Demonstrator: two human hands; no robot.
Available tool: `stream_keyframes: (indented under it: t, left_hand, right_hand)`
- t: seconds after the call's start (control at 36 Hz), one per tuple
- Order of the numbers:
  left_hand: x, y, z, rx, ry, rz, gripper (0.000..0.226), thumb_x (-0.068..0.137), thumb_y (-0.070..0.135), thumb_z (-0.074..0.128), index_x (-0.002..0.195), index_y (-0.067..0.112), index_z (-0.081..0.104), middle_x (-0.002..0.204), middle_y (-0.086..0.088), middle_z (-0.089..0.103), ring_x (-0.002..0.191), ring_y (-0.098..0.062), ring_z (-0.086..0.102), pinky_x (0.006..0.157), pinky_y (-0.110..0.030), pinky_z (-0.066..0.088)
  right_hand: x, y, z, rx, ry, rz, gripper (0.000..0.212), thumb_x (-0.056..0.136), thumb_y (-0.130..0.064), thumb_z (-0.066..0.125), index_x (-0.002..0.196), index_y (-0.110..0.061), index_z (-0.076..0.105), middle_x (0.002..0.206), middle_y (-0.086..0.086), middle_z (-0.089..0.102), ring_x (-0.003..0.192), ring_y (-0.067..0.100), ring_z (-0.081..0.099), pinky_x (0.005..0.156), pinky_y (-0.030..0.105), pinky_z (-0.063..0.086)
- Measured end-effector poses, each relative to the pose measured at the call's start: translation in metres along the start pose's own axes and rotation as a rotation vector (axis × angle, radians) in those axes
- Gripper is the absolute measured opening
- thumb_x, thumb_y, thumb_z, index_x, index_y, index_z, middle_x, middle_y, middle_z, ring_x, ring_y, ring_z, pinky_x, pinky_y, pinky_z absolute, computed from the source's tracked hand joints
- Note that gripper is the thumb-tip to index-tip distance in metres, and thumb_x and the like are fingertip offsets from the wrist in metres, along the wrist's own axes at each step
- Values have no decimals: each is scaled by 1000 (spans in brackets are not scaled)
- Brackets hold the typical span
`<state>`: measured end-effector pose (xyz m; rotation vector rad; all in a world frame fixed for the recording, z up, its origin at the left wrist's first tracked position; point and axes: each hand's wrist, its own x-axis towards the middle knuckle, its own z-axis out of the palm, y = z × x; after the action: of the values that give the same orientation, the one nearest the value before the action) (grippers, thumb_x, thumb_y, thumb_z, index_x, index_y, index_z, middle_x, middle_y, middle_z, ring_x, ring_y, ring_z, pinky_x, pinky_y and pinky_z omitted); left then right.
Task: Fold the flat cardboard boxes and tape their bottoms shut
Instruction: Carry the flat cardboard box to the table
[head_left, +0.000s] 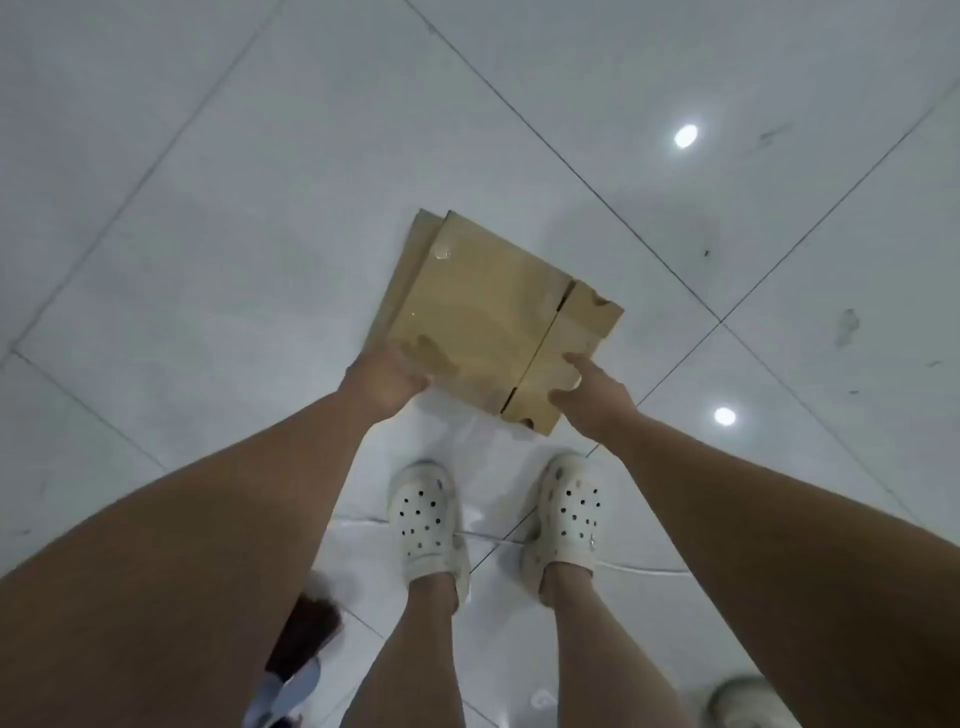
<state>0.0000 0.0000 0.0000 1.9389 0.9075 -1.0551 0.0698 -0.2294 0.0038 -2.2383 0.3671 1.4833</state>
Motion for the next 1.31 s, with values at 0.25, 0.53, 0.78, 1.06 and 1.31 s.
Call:
stream_keyframes:
  t: [0.25,0.53,0.78,1.06,1.31]
  left_hand:
    - [97,-20,9,-339,120,-64,54,85,28,69,129,5,49,126,-3,54,114,-23,53,85,-26,38]
    - [146,-40,24,-587,69,-176,82,85,44,65,145,7,23,141,0,41,118,-17,45,88,-25,35]
    - [145,-60,54,-581,-100,-286,41,77,33,76,110,10,65,108,-4,68,94,-20,64,80,-29,50]
    - [86,-63,67,-752,-137,-153,42,88,27,65,127,19,54,116,1,64,99,-15,62,76,-30,51]
    - [-21,-48,36,-884,-80,-168,30,90,20,62,120,21,58,106,2,68,92,-17,64,66,-31,50]
  right_hand:
    - [102,21,25,376,93,317,97,88,-33,67,152,-10,-3,138,12,43,123,32,46,81,35,37]
    - [162,29,54,620,151,302,97,71,-25,79,147,-25,20,128,7,49,113,32,54,95,50,48]
    - [170,38,42,675,88,339,73,65,-49,79,122,-14,51,116,8,57,103,26,57,84,39,54]
    - [141,66,23,762,1,310,71,76,-43,76,129,-10,41,117,10,54,100,25,57,60,31,52]
    - [40,44,-5,585,149,98,62,85,-56,60,128,-13,51,117,2,58,104,22,55,88,37,47]
